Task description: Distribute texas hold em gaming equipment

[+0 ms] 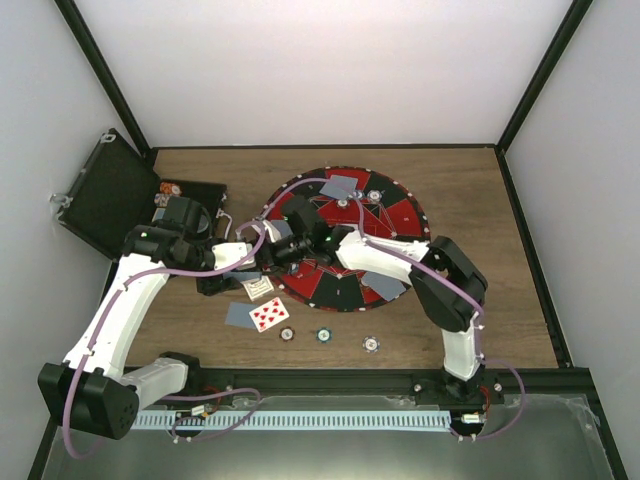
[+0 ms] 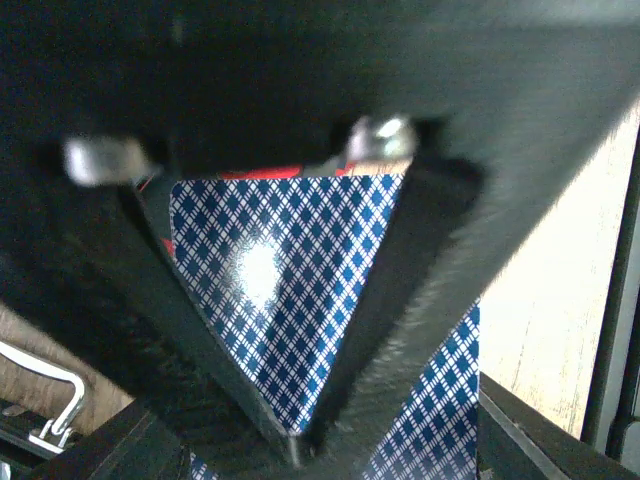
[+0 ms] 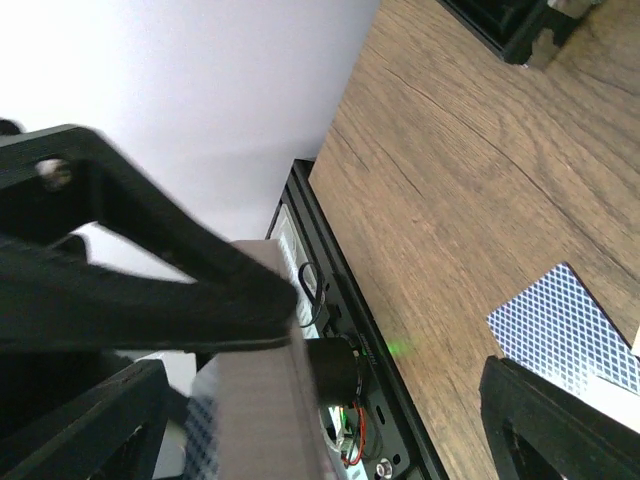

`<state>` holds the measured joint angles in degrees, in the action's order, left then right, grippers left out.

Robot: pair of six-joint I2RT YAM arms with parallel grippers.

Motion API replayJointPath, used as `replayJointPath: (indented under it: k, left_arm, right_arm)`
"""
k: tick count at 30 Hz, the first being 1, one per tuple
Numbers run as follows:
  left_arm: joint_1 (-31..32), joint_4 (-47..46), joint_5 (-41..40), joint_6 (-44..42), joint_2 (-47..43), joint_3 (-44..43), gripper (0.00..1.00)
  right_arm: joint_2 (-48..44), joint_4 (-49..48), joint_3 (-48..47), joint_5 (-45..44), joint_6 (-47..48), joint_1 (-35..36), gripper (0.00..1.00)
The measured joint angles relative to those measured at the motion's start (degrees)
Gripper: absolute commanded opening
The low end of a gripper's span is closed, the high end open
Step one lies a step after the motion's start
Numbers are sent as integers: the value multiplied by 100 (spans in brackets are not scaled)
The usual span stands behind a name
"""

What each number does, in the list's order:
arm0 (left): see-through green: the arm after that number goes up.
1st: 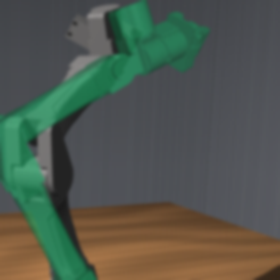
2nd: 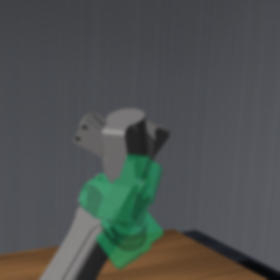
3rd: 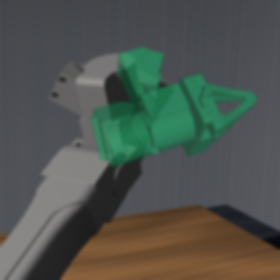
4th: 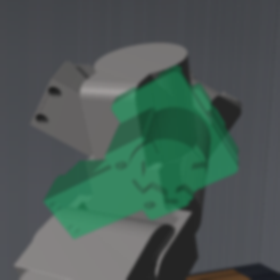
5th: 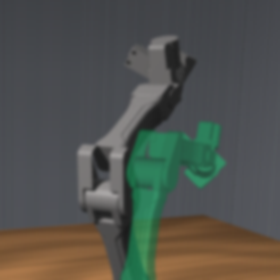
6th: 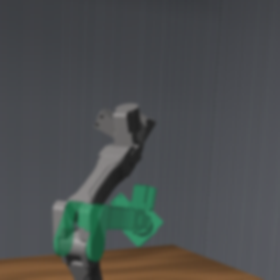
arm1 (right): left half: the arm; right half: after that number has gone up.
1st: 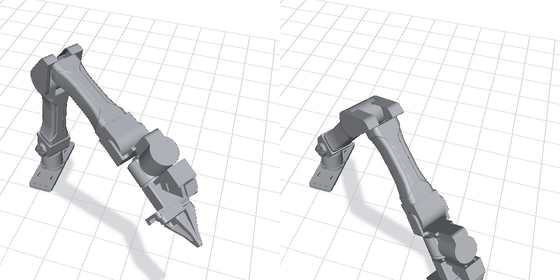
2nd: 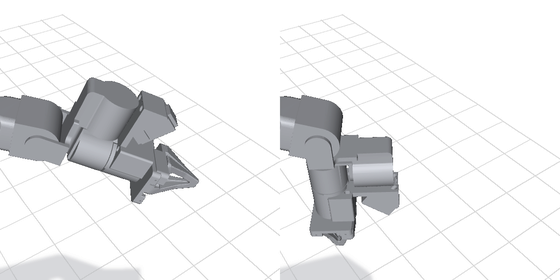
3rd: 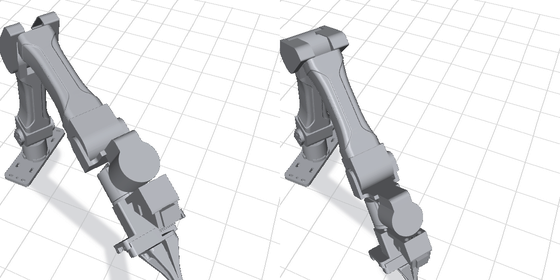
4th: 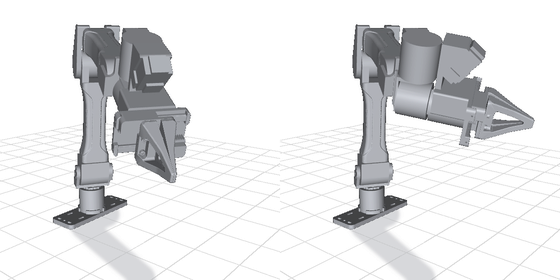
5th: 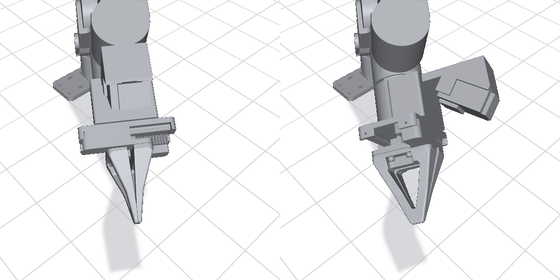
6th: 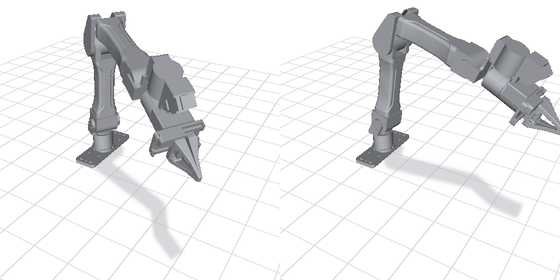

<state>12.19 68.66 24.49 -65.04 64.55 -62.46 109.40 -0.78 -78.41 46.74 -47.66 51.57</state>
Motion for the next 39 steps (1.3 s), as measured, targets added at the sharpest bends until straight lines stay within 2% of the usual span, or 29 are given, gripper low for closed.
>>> replayJointPath:
  k: [5, 16, 32, 39]
  left_arm:
    - [0, 0, 0, -20, -7, 0, 5]
    - [2, 22, 33, -31, -7, -2, 5]
    - [2, 0, 13, -22, 11, -2, 5]
    - [2, 0, -9, -22, 11, -2, 4]
  right_arm:
    - [264, -109, 0, 90, -138, -4, 79]
    - [332, -339, 131, 284, -146, -94, 74]
    - [-243, -387, 743, 437, -22, -463, 65]
    - [-313, -339, 791, 428, 17, -505, 67]
